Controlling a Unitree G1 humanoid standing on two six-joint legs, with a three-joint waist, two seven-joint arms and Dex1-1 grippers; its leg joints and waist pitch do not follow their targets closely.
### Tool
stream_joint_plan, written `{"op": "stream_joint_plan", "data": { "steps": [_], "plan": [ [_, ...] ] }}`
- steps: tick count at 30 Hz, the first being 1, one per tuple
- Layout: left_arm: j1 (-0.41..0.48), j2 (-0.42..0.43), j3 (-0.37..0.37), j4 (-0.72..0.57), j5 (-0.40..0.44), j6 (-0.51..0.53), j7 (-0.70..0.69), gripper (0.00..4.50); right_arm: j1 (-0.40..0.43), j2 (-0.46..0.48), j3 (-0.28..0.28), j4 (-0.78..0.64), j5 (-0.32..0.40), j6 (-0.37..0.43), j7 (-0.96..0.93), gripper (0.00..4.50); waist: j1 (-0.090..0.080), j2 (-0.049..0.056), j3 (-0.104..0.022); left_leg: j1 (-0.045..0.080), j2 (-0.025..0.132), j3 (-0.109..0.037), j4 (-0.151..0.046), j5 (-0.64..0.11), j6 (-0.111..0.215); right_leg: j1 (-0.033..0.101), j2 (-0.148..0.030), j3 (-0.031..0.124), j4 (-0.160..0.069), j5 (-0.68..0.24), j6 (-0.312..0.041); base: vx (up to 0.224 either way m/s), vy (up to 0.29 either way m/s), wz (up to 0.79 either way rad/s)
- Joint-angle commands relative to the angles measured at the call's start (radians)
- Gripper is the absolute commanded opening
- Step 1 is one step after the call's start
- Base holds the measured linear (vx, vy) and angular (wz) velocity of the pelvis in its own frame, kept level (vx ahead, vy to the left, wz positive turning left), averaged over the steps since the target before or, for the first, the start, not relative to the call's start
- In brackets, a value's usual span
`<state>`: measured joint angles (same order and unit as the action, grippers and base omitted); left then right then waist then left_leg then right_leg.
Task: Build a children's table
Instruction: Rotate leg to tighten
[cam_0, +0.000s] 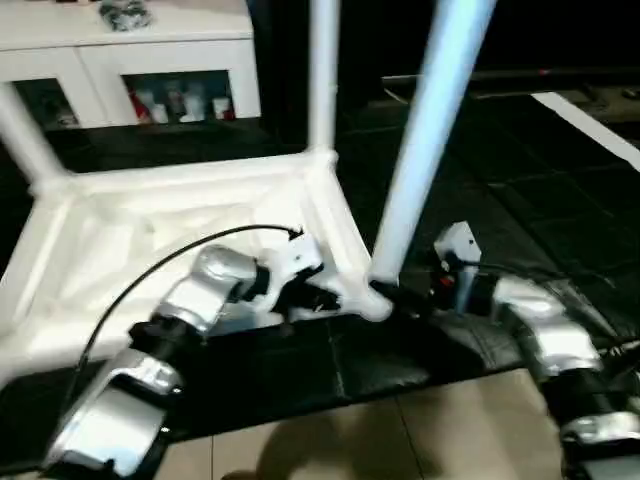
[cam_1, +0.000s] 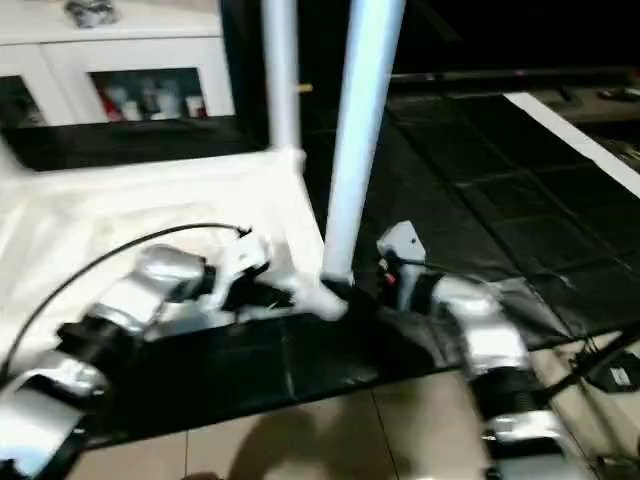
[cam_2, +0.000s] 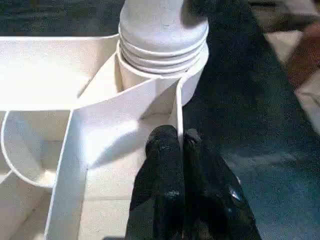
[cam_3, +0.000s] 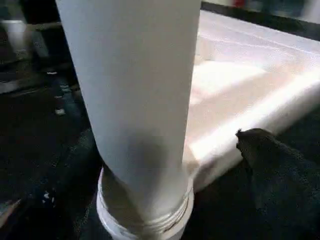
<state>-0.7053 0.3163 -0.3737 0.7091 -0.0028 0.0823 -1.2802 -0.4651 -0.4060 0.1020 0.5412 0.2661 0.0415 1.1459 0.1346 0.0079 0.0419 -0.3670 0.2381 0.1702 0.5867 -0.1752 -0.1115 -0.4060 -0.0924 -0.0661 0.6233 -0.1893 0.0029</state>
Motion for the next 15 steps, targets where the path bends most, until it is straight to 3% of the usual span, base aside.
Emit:
{"op": "stream_joint_plan", "data": {
  "steps": [1,3,5,6,12,15],
  "plan": [
    [-0.006,-0.001,-0.060,-0.023,0.017,-0.041,-0.100,0.00,-0.002,-0.036,0.036,-0.033,0.019,0.021,0.116,4.49,-0.003,-0.002,-0.062,0.012,-0.008,0.018,-0.064,-0.230,0.060,0.054,-0.031,0.031,-0.072,-0.105,-0.261,0.000,0.000,0.00],
    [-0.010,0.010,-0.079,-0.024,0.023,-0.067,-0.149,0.00,-0.010,-0.057,0.072,-0.038,0.024,0.038,0.217,4.49,0.003,-0.001,-0.062,0.015,-0.006,0.018,-0.065,-0.240,0.058,0.052,-0.033,0.032,-0.072,-0.112,-0.262,0.000,0.000,0.00],
    [-0.010,0.019,-0.091,-0.033,0.023,-0.080,-0.190,0.00,-0.022,-0.061,0.091,-0.027,0.022,0.045,0.273,4.49,0.006,-0.002,-0.062,0.010,-0.007,0.017,-0.066,-0.239,0.055,0.055,-0.035,0.032,-0.071,-0.115,-0.262,0.000,0.000,0.00],
    [-0.010,0.020,-0.093,-0.035,0.023,-0.081,-0.195,0.00,-0.025,-0.060,0.093,-0.024,0.023,0.048,0.280,4.22,0.007,-0.003,-0.063,0.011,-0.006,0.016,-0.066,-0.238,0.053,0.055,-0.036,0.032,-0.070,-0.115,-0.262,0.000,0.000,0.00],
    [-0.017,0.036,-0.111,-0.045,0.025,-0.096,-0.254,0.00,-0.066,-0.045,0.123,0.019,0.021,0.075,0.373,3.77,0.009,-0.002,-0.062,0.014,-0.005,0.017,-0.067,-0.240,0.041,0.050,-0.037,0.032,-0.071,-0.137,-0.264,0.000,0.000,0.00],
    [-0.017,0.037,-0.112,-0.046,0.024,-0.098,-0.259,0.00,-0.065,-0.042,0.128,0.014,0.030,0.082,0.387,3.52,0.010,-0.004,-0.064,0.010,-0.006,0.015,-0.067,-0.217,0.042,0.055,-0.036,0.032,-0.066,-0.106,-0.266,0.000,0.000,0.00]
  ]
}}
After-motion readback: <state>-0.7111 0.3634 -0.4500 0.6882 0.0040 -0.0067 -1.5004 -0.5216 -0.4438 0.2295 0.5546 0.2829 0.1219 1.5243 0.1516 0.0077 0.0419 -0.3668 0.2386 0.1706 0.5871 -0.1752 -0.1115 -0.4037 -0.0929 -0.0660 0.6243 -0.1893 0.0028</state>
